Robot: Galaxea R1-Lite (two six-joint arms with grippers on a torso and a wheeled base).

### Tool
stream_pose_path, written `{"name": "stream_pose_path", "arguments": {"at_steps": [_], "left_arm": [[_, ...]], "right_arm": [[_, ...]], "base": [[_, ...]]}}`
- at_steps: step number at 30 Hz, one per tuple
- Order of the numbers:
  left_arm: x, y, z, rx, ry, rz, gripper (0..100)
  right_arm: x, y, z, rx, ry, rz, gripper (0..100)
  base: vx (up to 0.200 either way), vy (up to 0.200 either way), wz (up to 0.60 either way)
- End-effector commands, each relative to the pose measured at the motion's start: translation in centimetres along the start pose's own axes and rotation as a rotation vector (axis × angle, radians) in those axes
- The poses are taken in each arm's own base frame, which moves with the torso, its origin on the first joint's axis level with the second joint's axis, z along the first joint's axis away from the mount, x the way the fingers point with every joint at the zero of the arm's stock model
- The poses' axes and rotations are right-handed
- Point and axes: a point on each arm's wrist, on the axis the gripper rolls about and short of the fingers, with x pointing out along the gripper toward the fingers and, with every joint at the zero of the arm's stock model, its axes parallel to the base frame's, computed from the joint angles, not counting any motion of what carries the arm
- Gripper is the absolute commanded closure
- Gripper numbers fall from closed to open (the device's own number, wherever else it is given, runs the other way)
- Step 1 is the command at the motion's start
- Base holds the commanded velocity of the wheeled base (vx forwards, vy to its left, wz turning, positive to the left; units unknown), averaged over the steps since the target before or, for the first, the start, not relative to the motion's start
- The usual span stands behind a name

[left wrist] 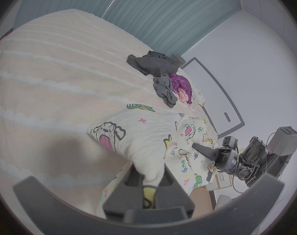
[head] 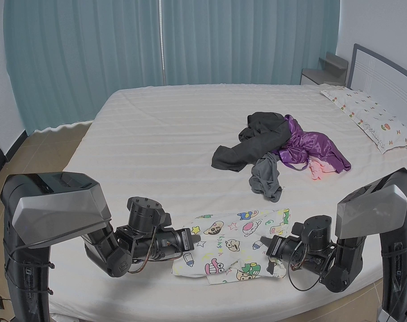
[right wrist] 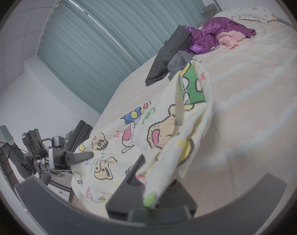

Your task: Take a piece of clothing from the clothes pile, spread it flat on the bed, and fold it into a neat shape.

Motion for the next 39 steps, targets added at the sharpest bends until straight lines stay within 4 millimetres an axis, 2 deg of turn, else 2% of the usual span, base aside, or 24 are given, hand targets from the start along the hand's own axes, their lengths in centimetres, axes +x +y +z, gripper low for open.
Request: {"name": "stream_pose_path", "arguments": {"at_steps": [1, 10, 11, 14, 15, 18, 19, 28, 31, 33, 34, 39], "left_arm": [[0.0, 0.1, 0.0, -0.001, 0.002, 0.002, 100], [0.1, 0.3, -0.2, -0.003, 0.006, 0.011, 100], [0.1, 0.3, -0.2, -0.003, 0.006, 0.011, 0], [0.1, 0.4, -0.3, -0.006, 0.004, 0.028, 0], [0.0, 0.5, -0.4, -0.007, 0.004, 0.034, 0], [0.2, 0.8, -0.5, -0.01, 0.002, 0.053, 0], [0.4, 1.5, -0.6, -0.018, -0.003, 0.077, 0], [-0.3, 4.1, 0.8, -0.061, -0.05, 0.14, 0], [-0.7, 5.3, 1.6, -0.078, -0.073, 0.162, 0], [-0.7, 5.3, 1.6, -0.078, -0.073, 0.162, 0], [-1.0, 5.7, 1.8, -0.082, -0.074, 0.176, 0], [-0.6, 6.1, 0.8, -0.031, 0.0, 0.212, 0]], "right_arm": [[0.1, 0.0, 0.1, 0.001, -0.012, 0.009, 100], [0.2, -0.1, -0.1, 0.0, -0.012, -0.005, 100], [0.2, -0.1, -0.1, -0.001, -0.012, -0.005, 100], [0.2, -0.3, -0.4, -0.001, -0.003, -0.011, 100], [0.2, -0.4, -0.4, -0.001, -0.001, -0.014, 0], [0.1, -0.5, -0.5, -0.005, 0.005, -0.021, 0], [-0.2, -0.6, -0.7, -0.006, 0.011, -0.035, 0], [-2.0, -2.8, 0.3, -0.024, 0.001, -0.13, 0], [-2.8, -3.3, -0.2, -0.082, 0.041, -0.156, 0], [-2.8, -3.3, -0.2, -0.082, 0.041, -0.156, 0], [-3.7, -3.4, -0.8, -0.119, 0.101, -0.141, 0], [-4.4, -4.1, -1.9, -0.211, 0.18, -0.144, 0]], "base": [[0.0, 0.0, 0.0], [0.0, 0.0, 0.0], [0.0, 0.0, 0.0], [0.0, 0.0, 0.0], [0.0, 0.0, 0.0], [0.0, 0.0, 0.0], [0.0, 0.0, 0.0], [0.0, 0.0, 0.0], [0.0, 0.0, 0.0], [0.0, 0.0, 0.0], [0.0, 0.0, 0.0], [0.0, 0.0, 0.0]]}}
